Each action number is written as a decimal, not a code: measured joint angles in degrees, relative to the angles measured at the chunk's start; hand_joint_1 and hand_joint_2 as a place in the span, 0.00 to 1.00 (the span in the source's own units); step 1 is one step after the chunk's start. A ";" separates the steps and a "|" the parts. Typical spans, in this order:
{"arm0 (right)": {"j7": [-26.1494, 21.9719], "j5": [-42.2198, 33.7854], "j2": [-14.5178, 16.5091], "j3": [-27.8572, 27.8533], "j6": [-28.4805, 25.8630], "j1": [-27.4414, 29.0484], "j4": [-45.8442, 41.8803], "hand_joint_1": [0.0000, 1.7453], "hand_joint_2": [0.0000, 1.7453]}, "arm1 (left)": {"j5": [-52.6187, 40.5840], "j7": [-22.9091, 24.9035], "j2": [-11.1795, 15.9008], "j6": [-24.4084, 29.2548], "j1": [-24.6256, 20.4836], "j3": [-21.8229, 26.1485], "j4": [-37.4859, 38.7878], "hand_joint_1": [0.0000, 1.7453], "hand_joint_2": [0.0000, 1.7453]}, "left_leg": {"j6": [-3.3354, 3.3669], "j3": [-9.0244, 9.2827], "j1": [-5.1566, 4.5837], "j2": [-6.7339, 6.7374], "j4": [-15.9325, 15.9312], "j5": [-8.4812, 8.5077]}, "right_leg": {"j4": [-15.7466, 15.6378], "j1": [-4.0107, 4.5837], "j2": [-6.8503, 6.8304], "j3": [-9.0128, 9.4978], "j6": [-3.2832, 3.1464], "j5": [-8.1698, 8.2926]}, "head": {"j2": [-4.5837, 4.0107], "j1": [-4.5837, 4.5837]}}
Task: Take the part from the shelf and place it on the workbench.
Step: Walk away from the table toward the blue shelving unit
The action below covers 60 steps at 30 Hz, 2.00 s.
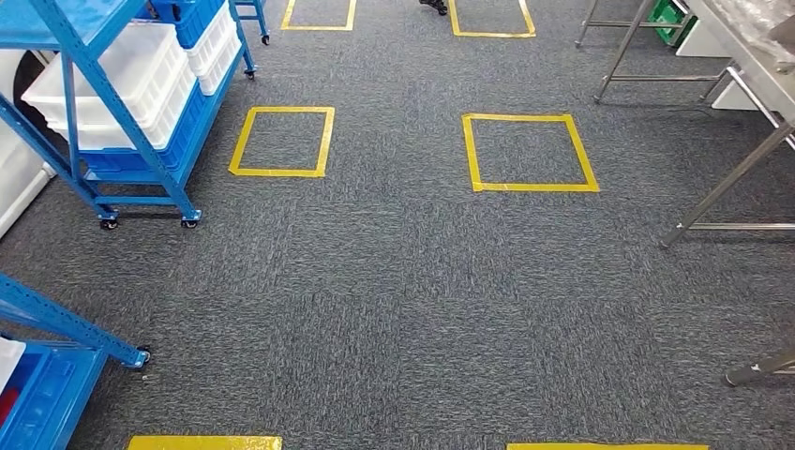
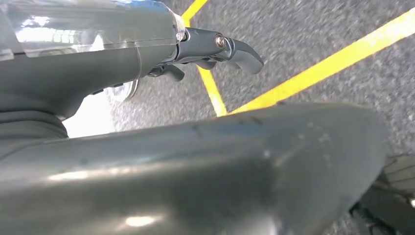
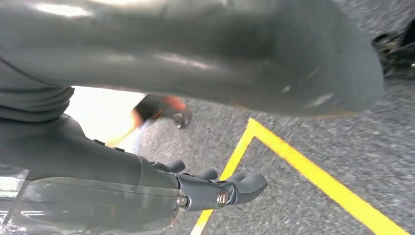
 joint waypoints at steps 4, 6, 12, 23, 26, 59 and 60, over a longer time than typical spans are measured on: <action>-0.34 0.06 -0.20 0.01 -0.06 0.29 0.15 0.00 0.00 | -0.10 1.31 0.18 -0.27 -0.09 -0.02 0.00 0.00 0.00 | -0.73 -4.37 -0.42 6.03 9.40 -5.90 | -1.51 -0.17 -3.77 0.40 -0.95 0.75 | 0.00 -0.03; -0.67 0.07 -0.46 0.01 -0.16 0.36 0.24 0.00 0.00 | -0.29 2.26 0.21 -0.62 -0.13 -0.02 0.00 0.00 0.00 | -1.15 -6.92 -0.17 7.16 15.52 -8.33 | -1.40 -0.13 -5.70 0.33 -1.03 0.64 | 0.00 -0.02; -1.13 0.34 -0.66 0.04 -0.46 0.13 0.29 0.00 0.00 | -0.15 3.79 0.15 -1.30 -0.13 0.00 0.00 0.00 0.00 | -0.77 2.07 -0.04 12.15 0.40 -1.98 | -0.14 0.07 -9.96 0.59 0.19 -0.60 | 0.00 -0.02; -1.88 1.67 -0.23 0.20 -1.58 0.01 0.26 0.00 0.00 | 0.90 1.31 -1.35 -0.83 -0.36 0.03 0.00 0.00 0.00 | 1.59 1.72 0.19 5.13 -0.59 -0.83 | 15.71 -0.88 -3.57 -6.75 2.31 -7.04 | 0.00 -0.01; -2.34 2.41 -0.23 0.48 -2.07 0.11 0.16 0.00 0.00 | 1.38 0.56 -2.08 -0.38 -0.49 0.05 0.00 0.00 0.00 | 1.06 1.63 0.18 2.70 -0.26 -0.77 | 4.46 -1.22 -0.43 -1.99 1.94 -1.08 | 0.00 -0.01; -1.22 3.00 -0.49 0.75 -3.30 0.03 -0.79 0.00 1.00 | 3.73 3.50 -4.16 -0.54 -0.42 1.68 0.00 0.00 0.00 | -0.60 1.27 0.55 1.29 0.38 -1.14 | 2.28 -1.63 0.62 -1.60 2.05 -0.16 | 0.00 -0.01; -1.65 3.19 -0.50 0.75 -3.43 -0.12 -0.84 0.00 1.00 | 3.78 3.53 -4.20 -0.54 -0.34 1.74 0.00 0.00 0.00 | -1.00 1.04 0.65 0.72 0.29 -0.97 | 2.25 -1.58 0.01 -1.69 1.65 0.00 | 0.00 -0.02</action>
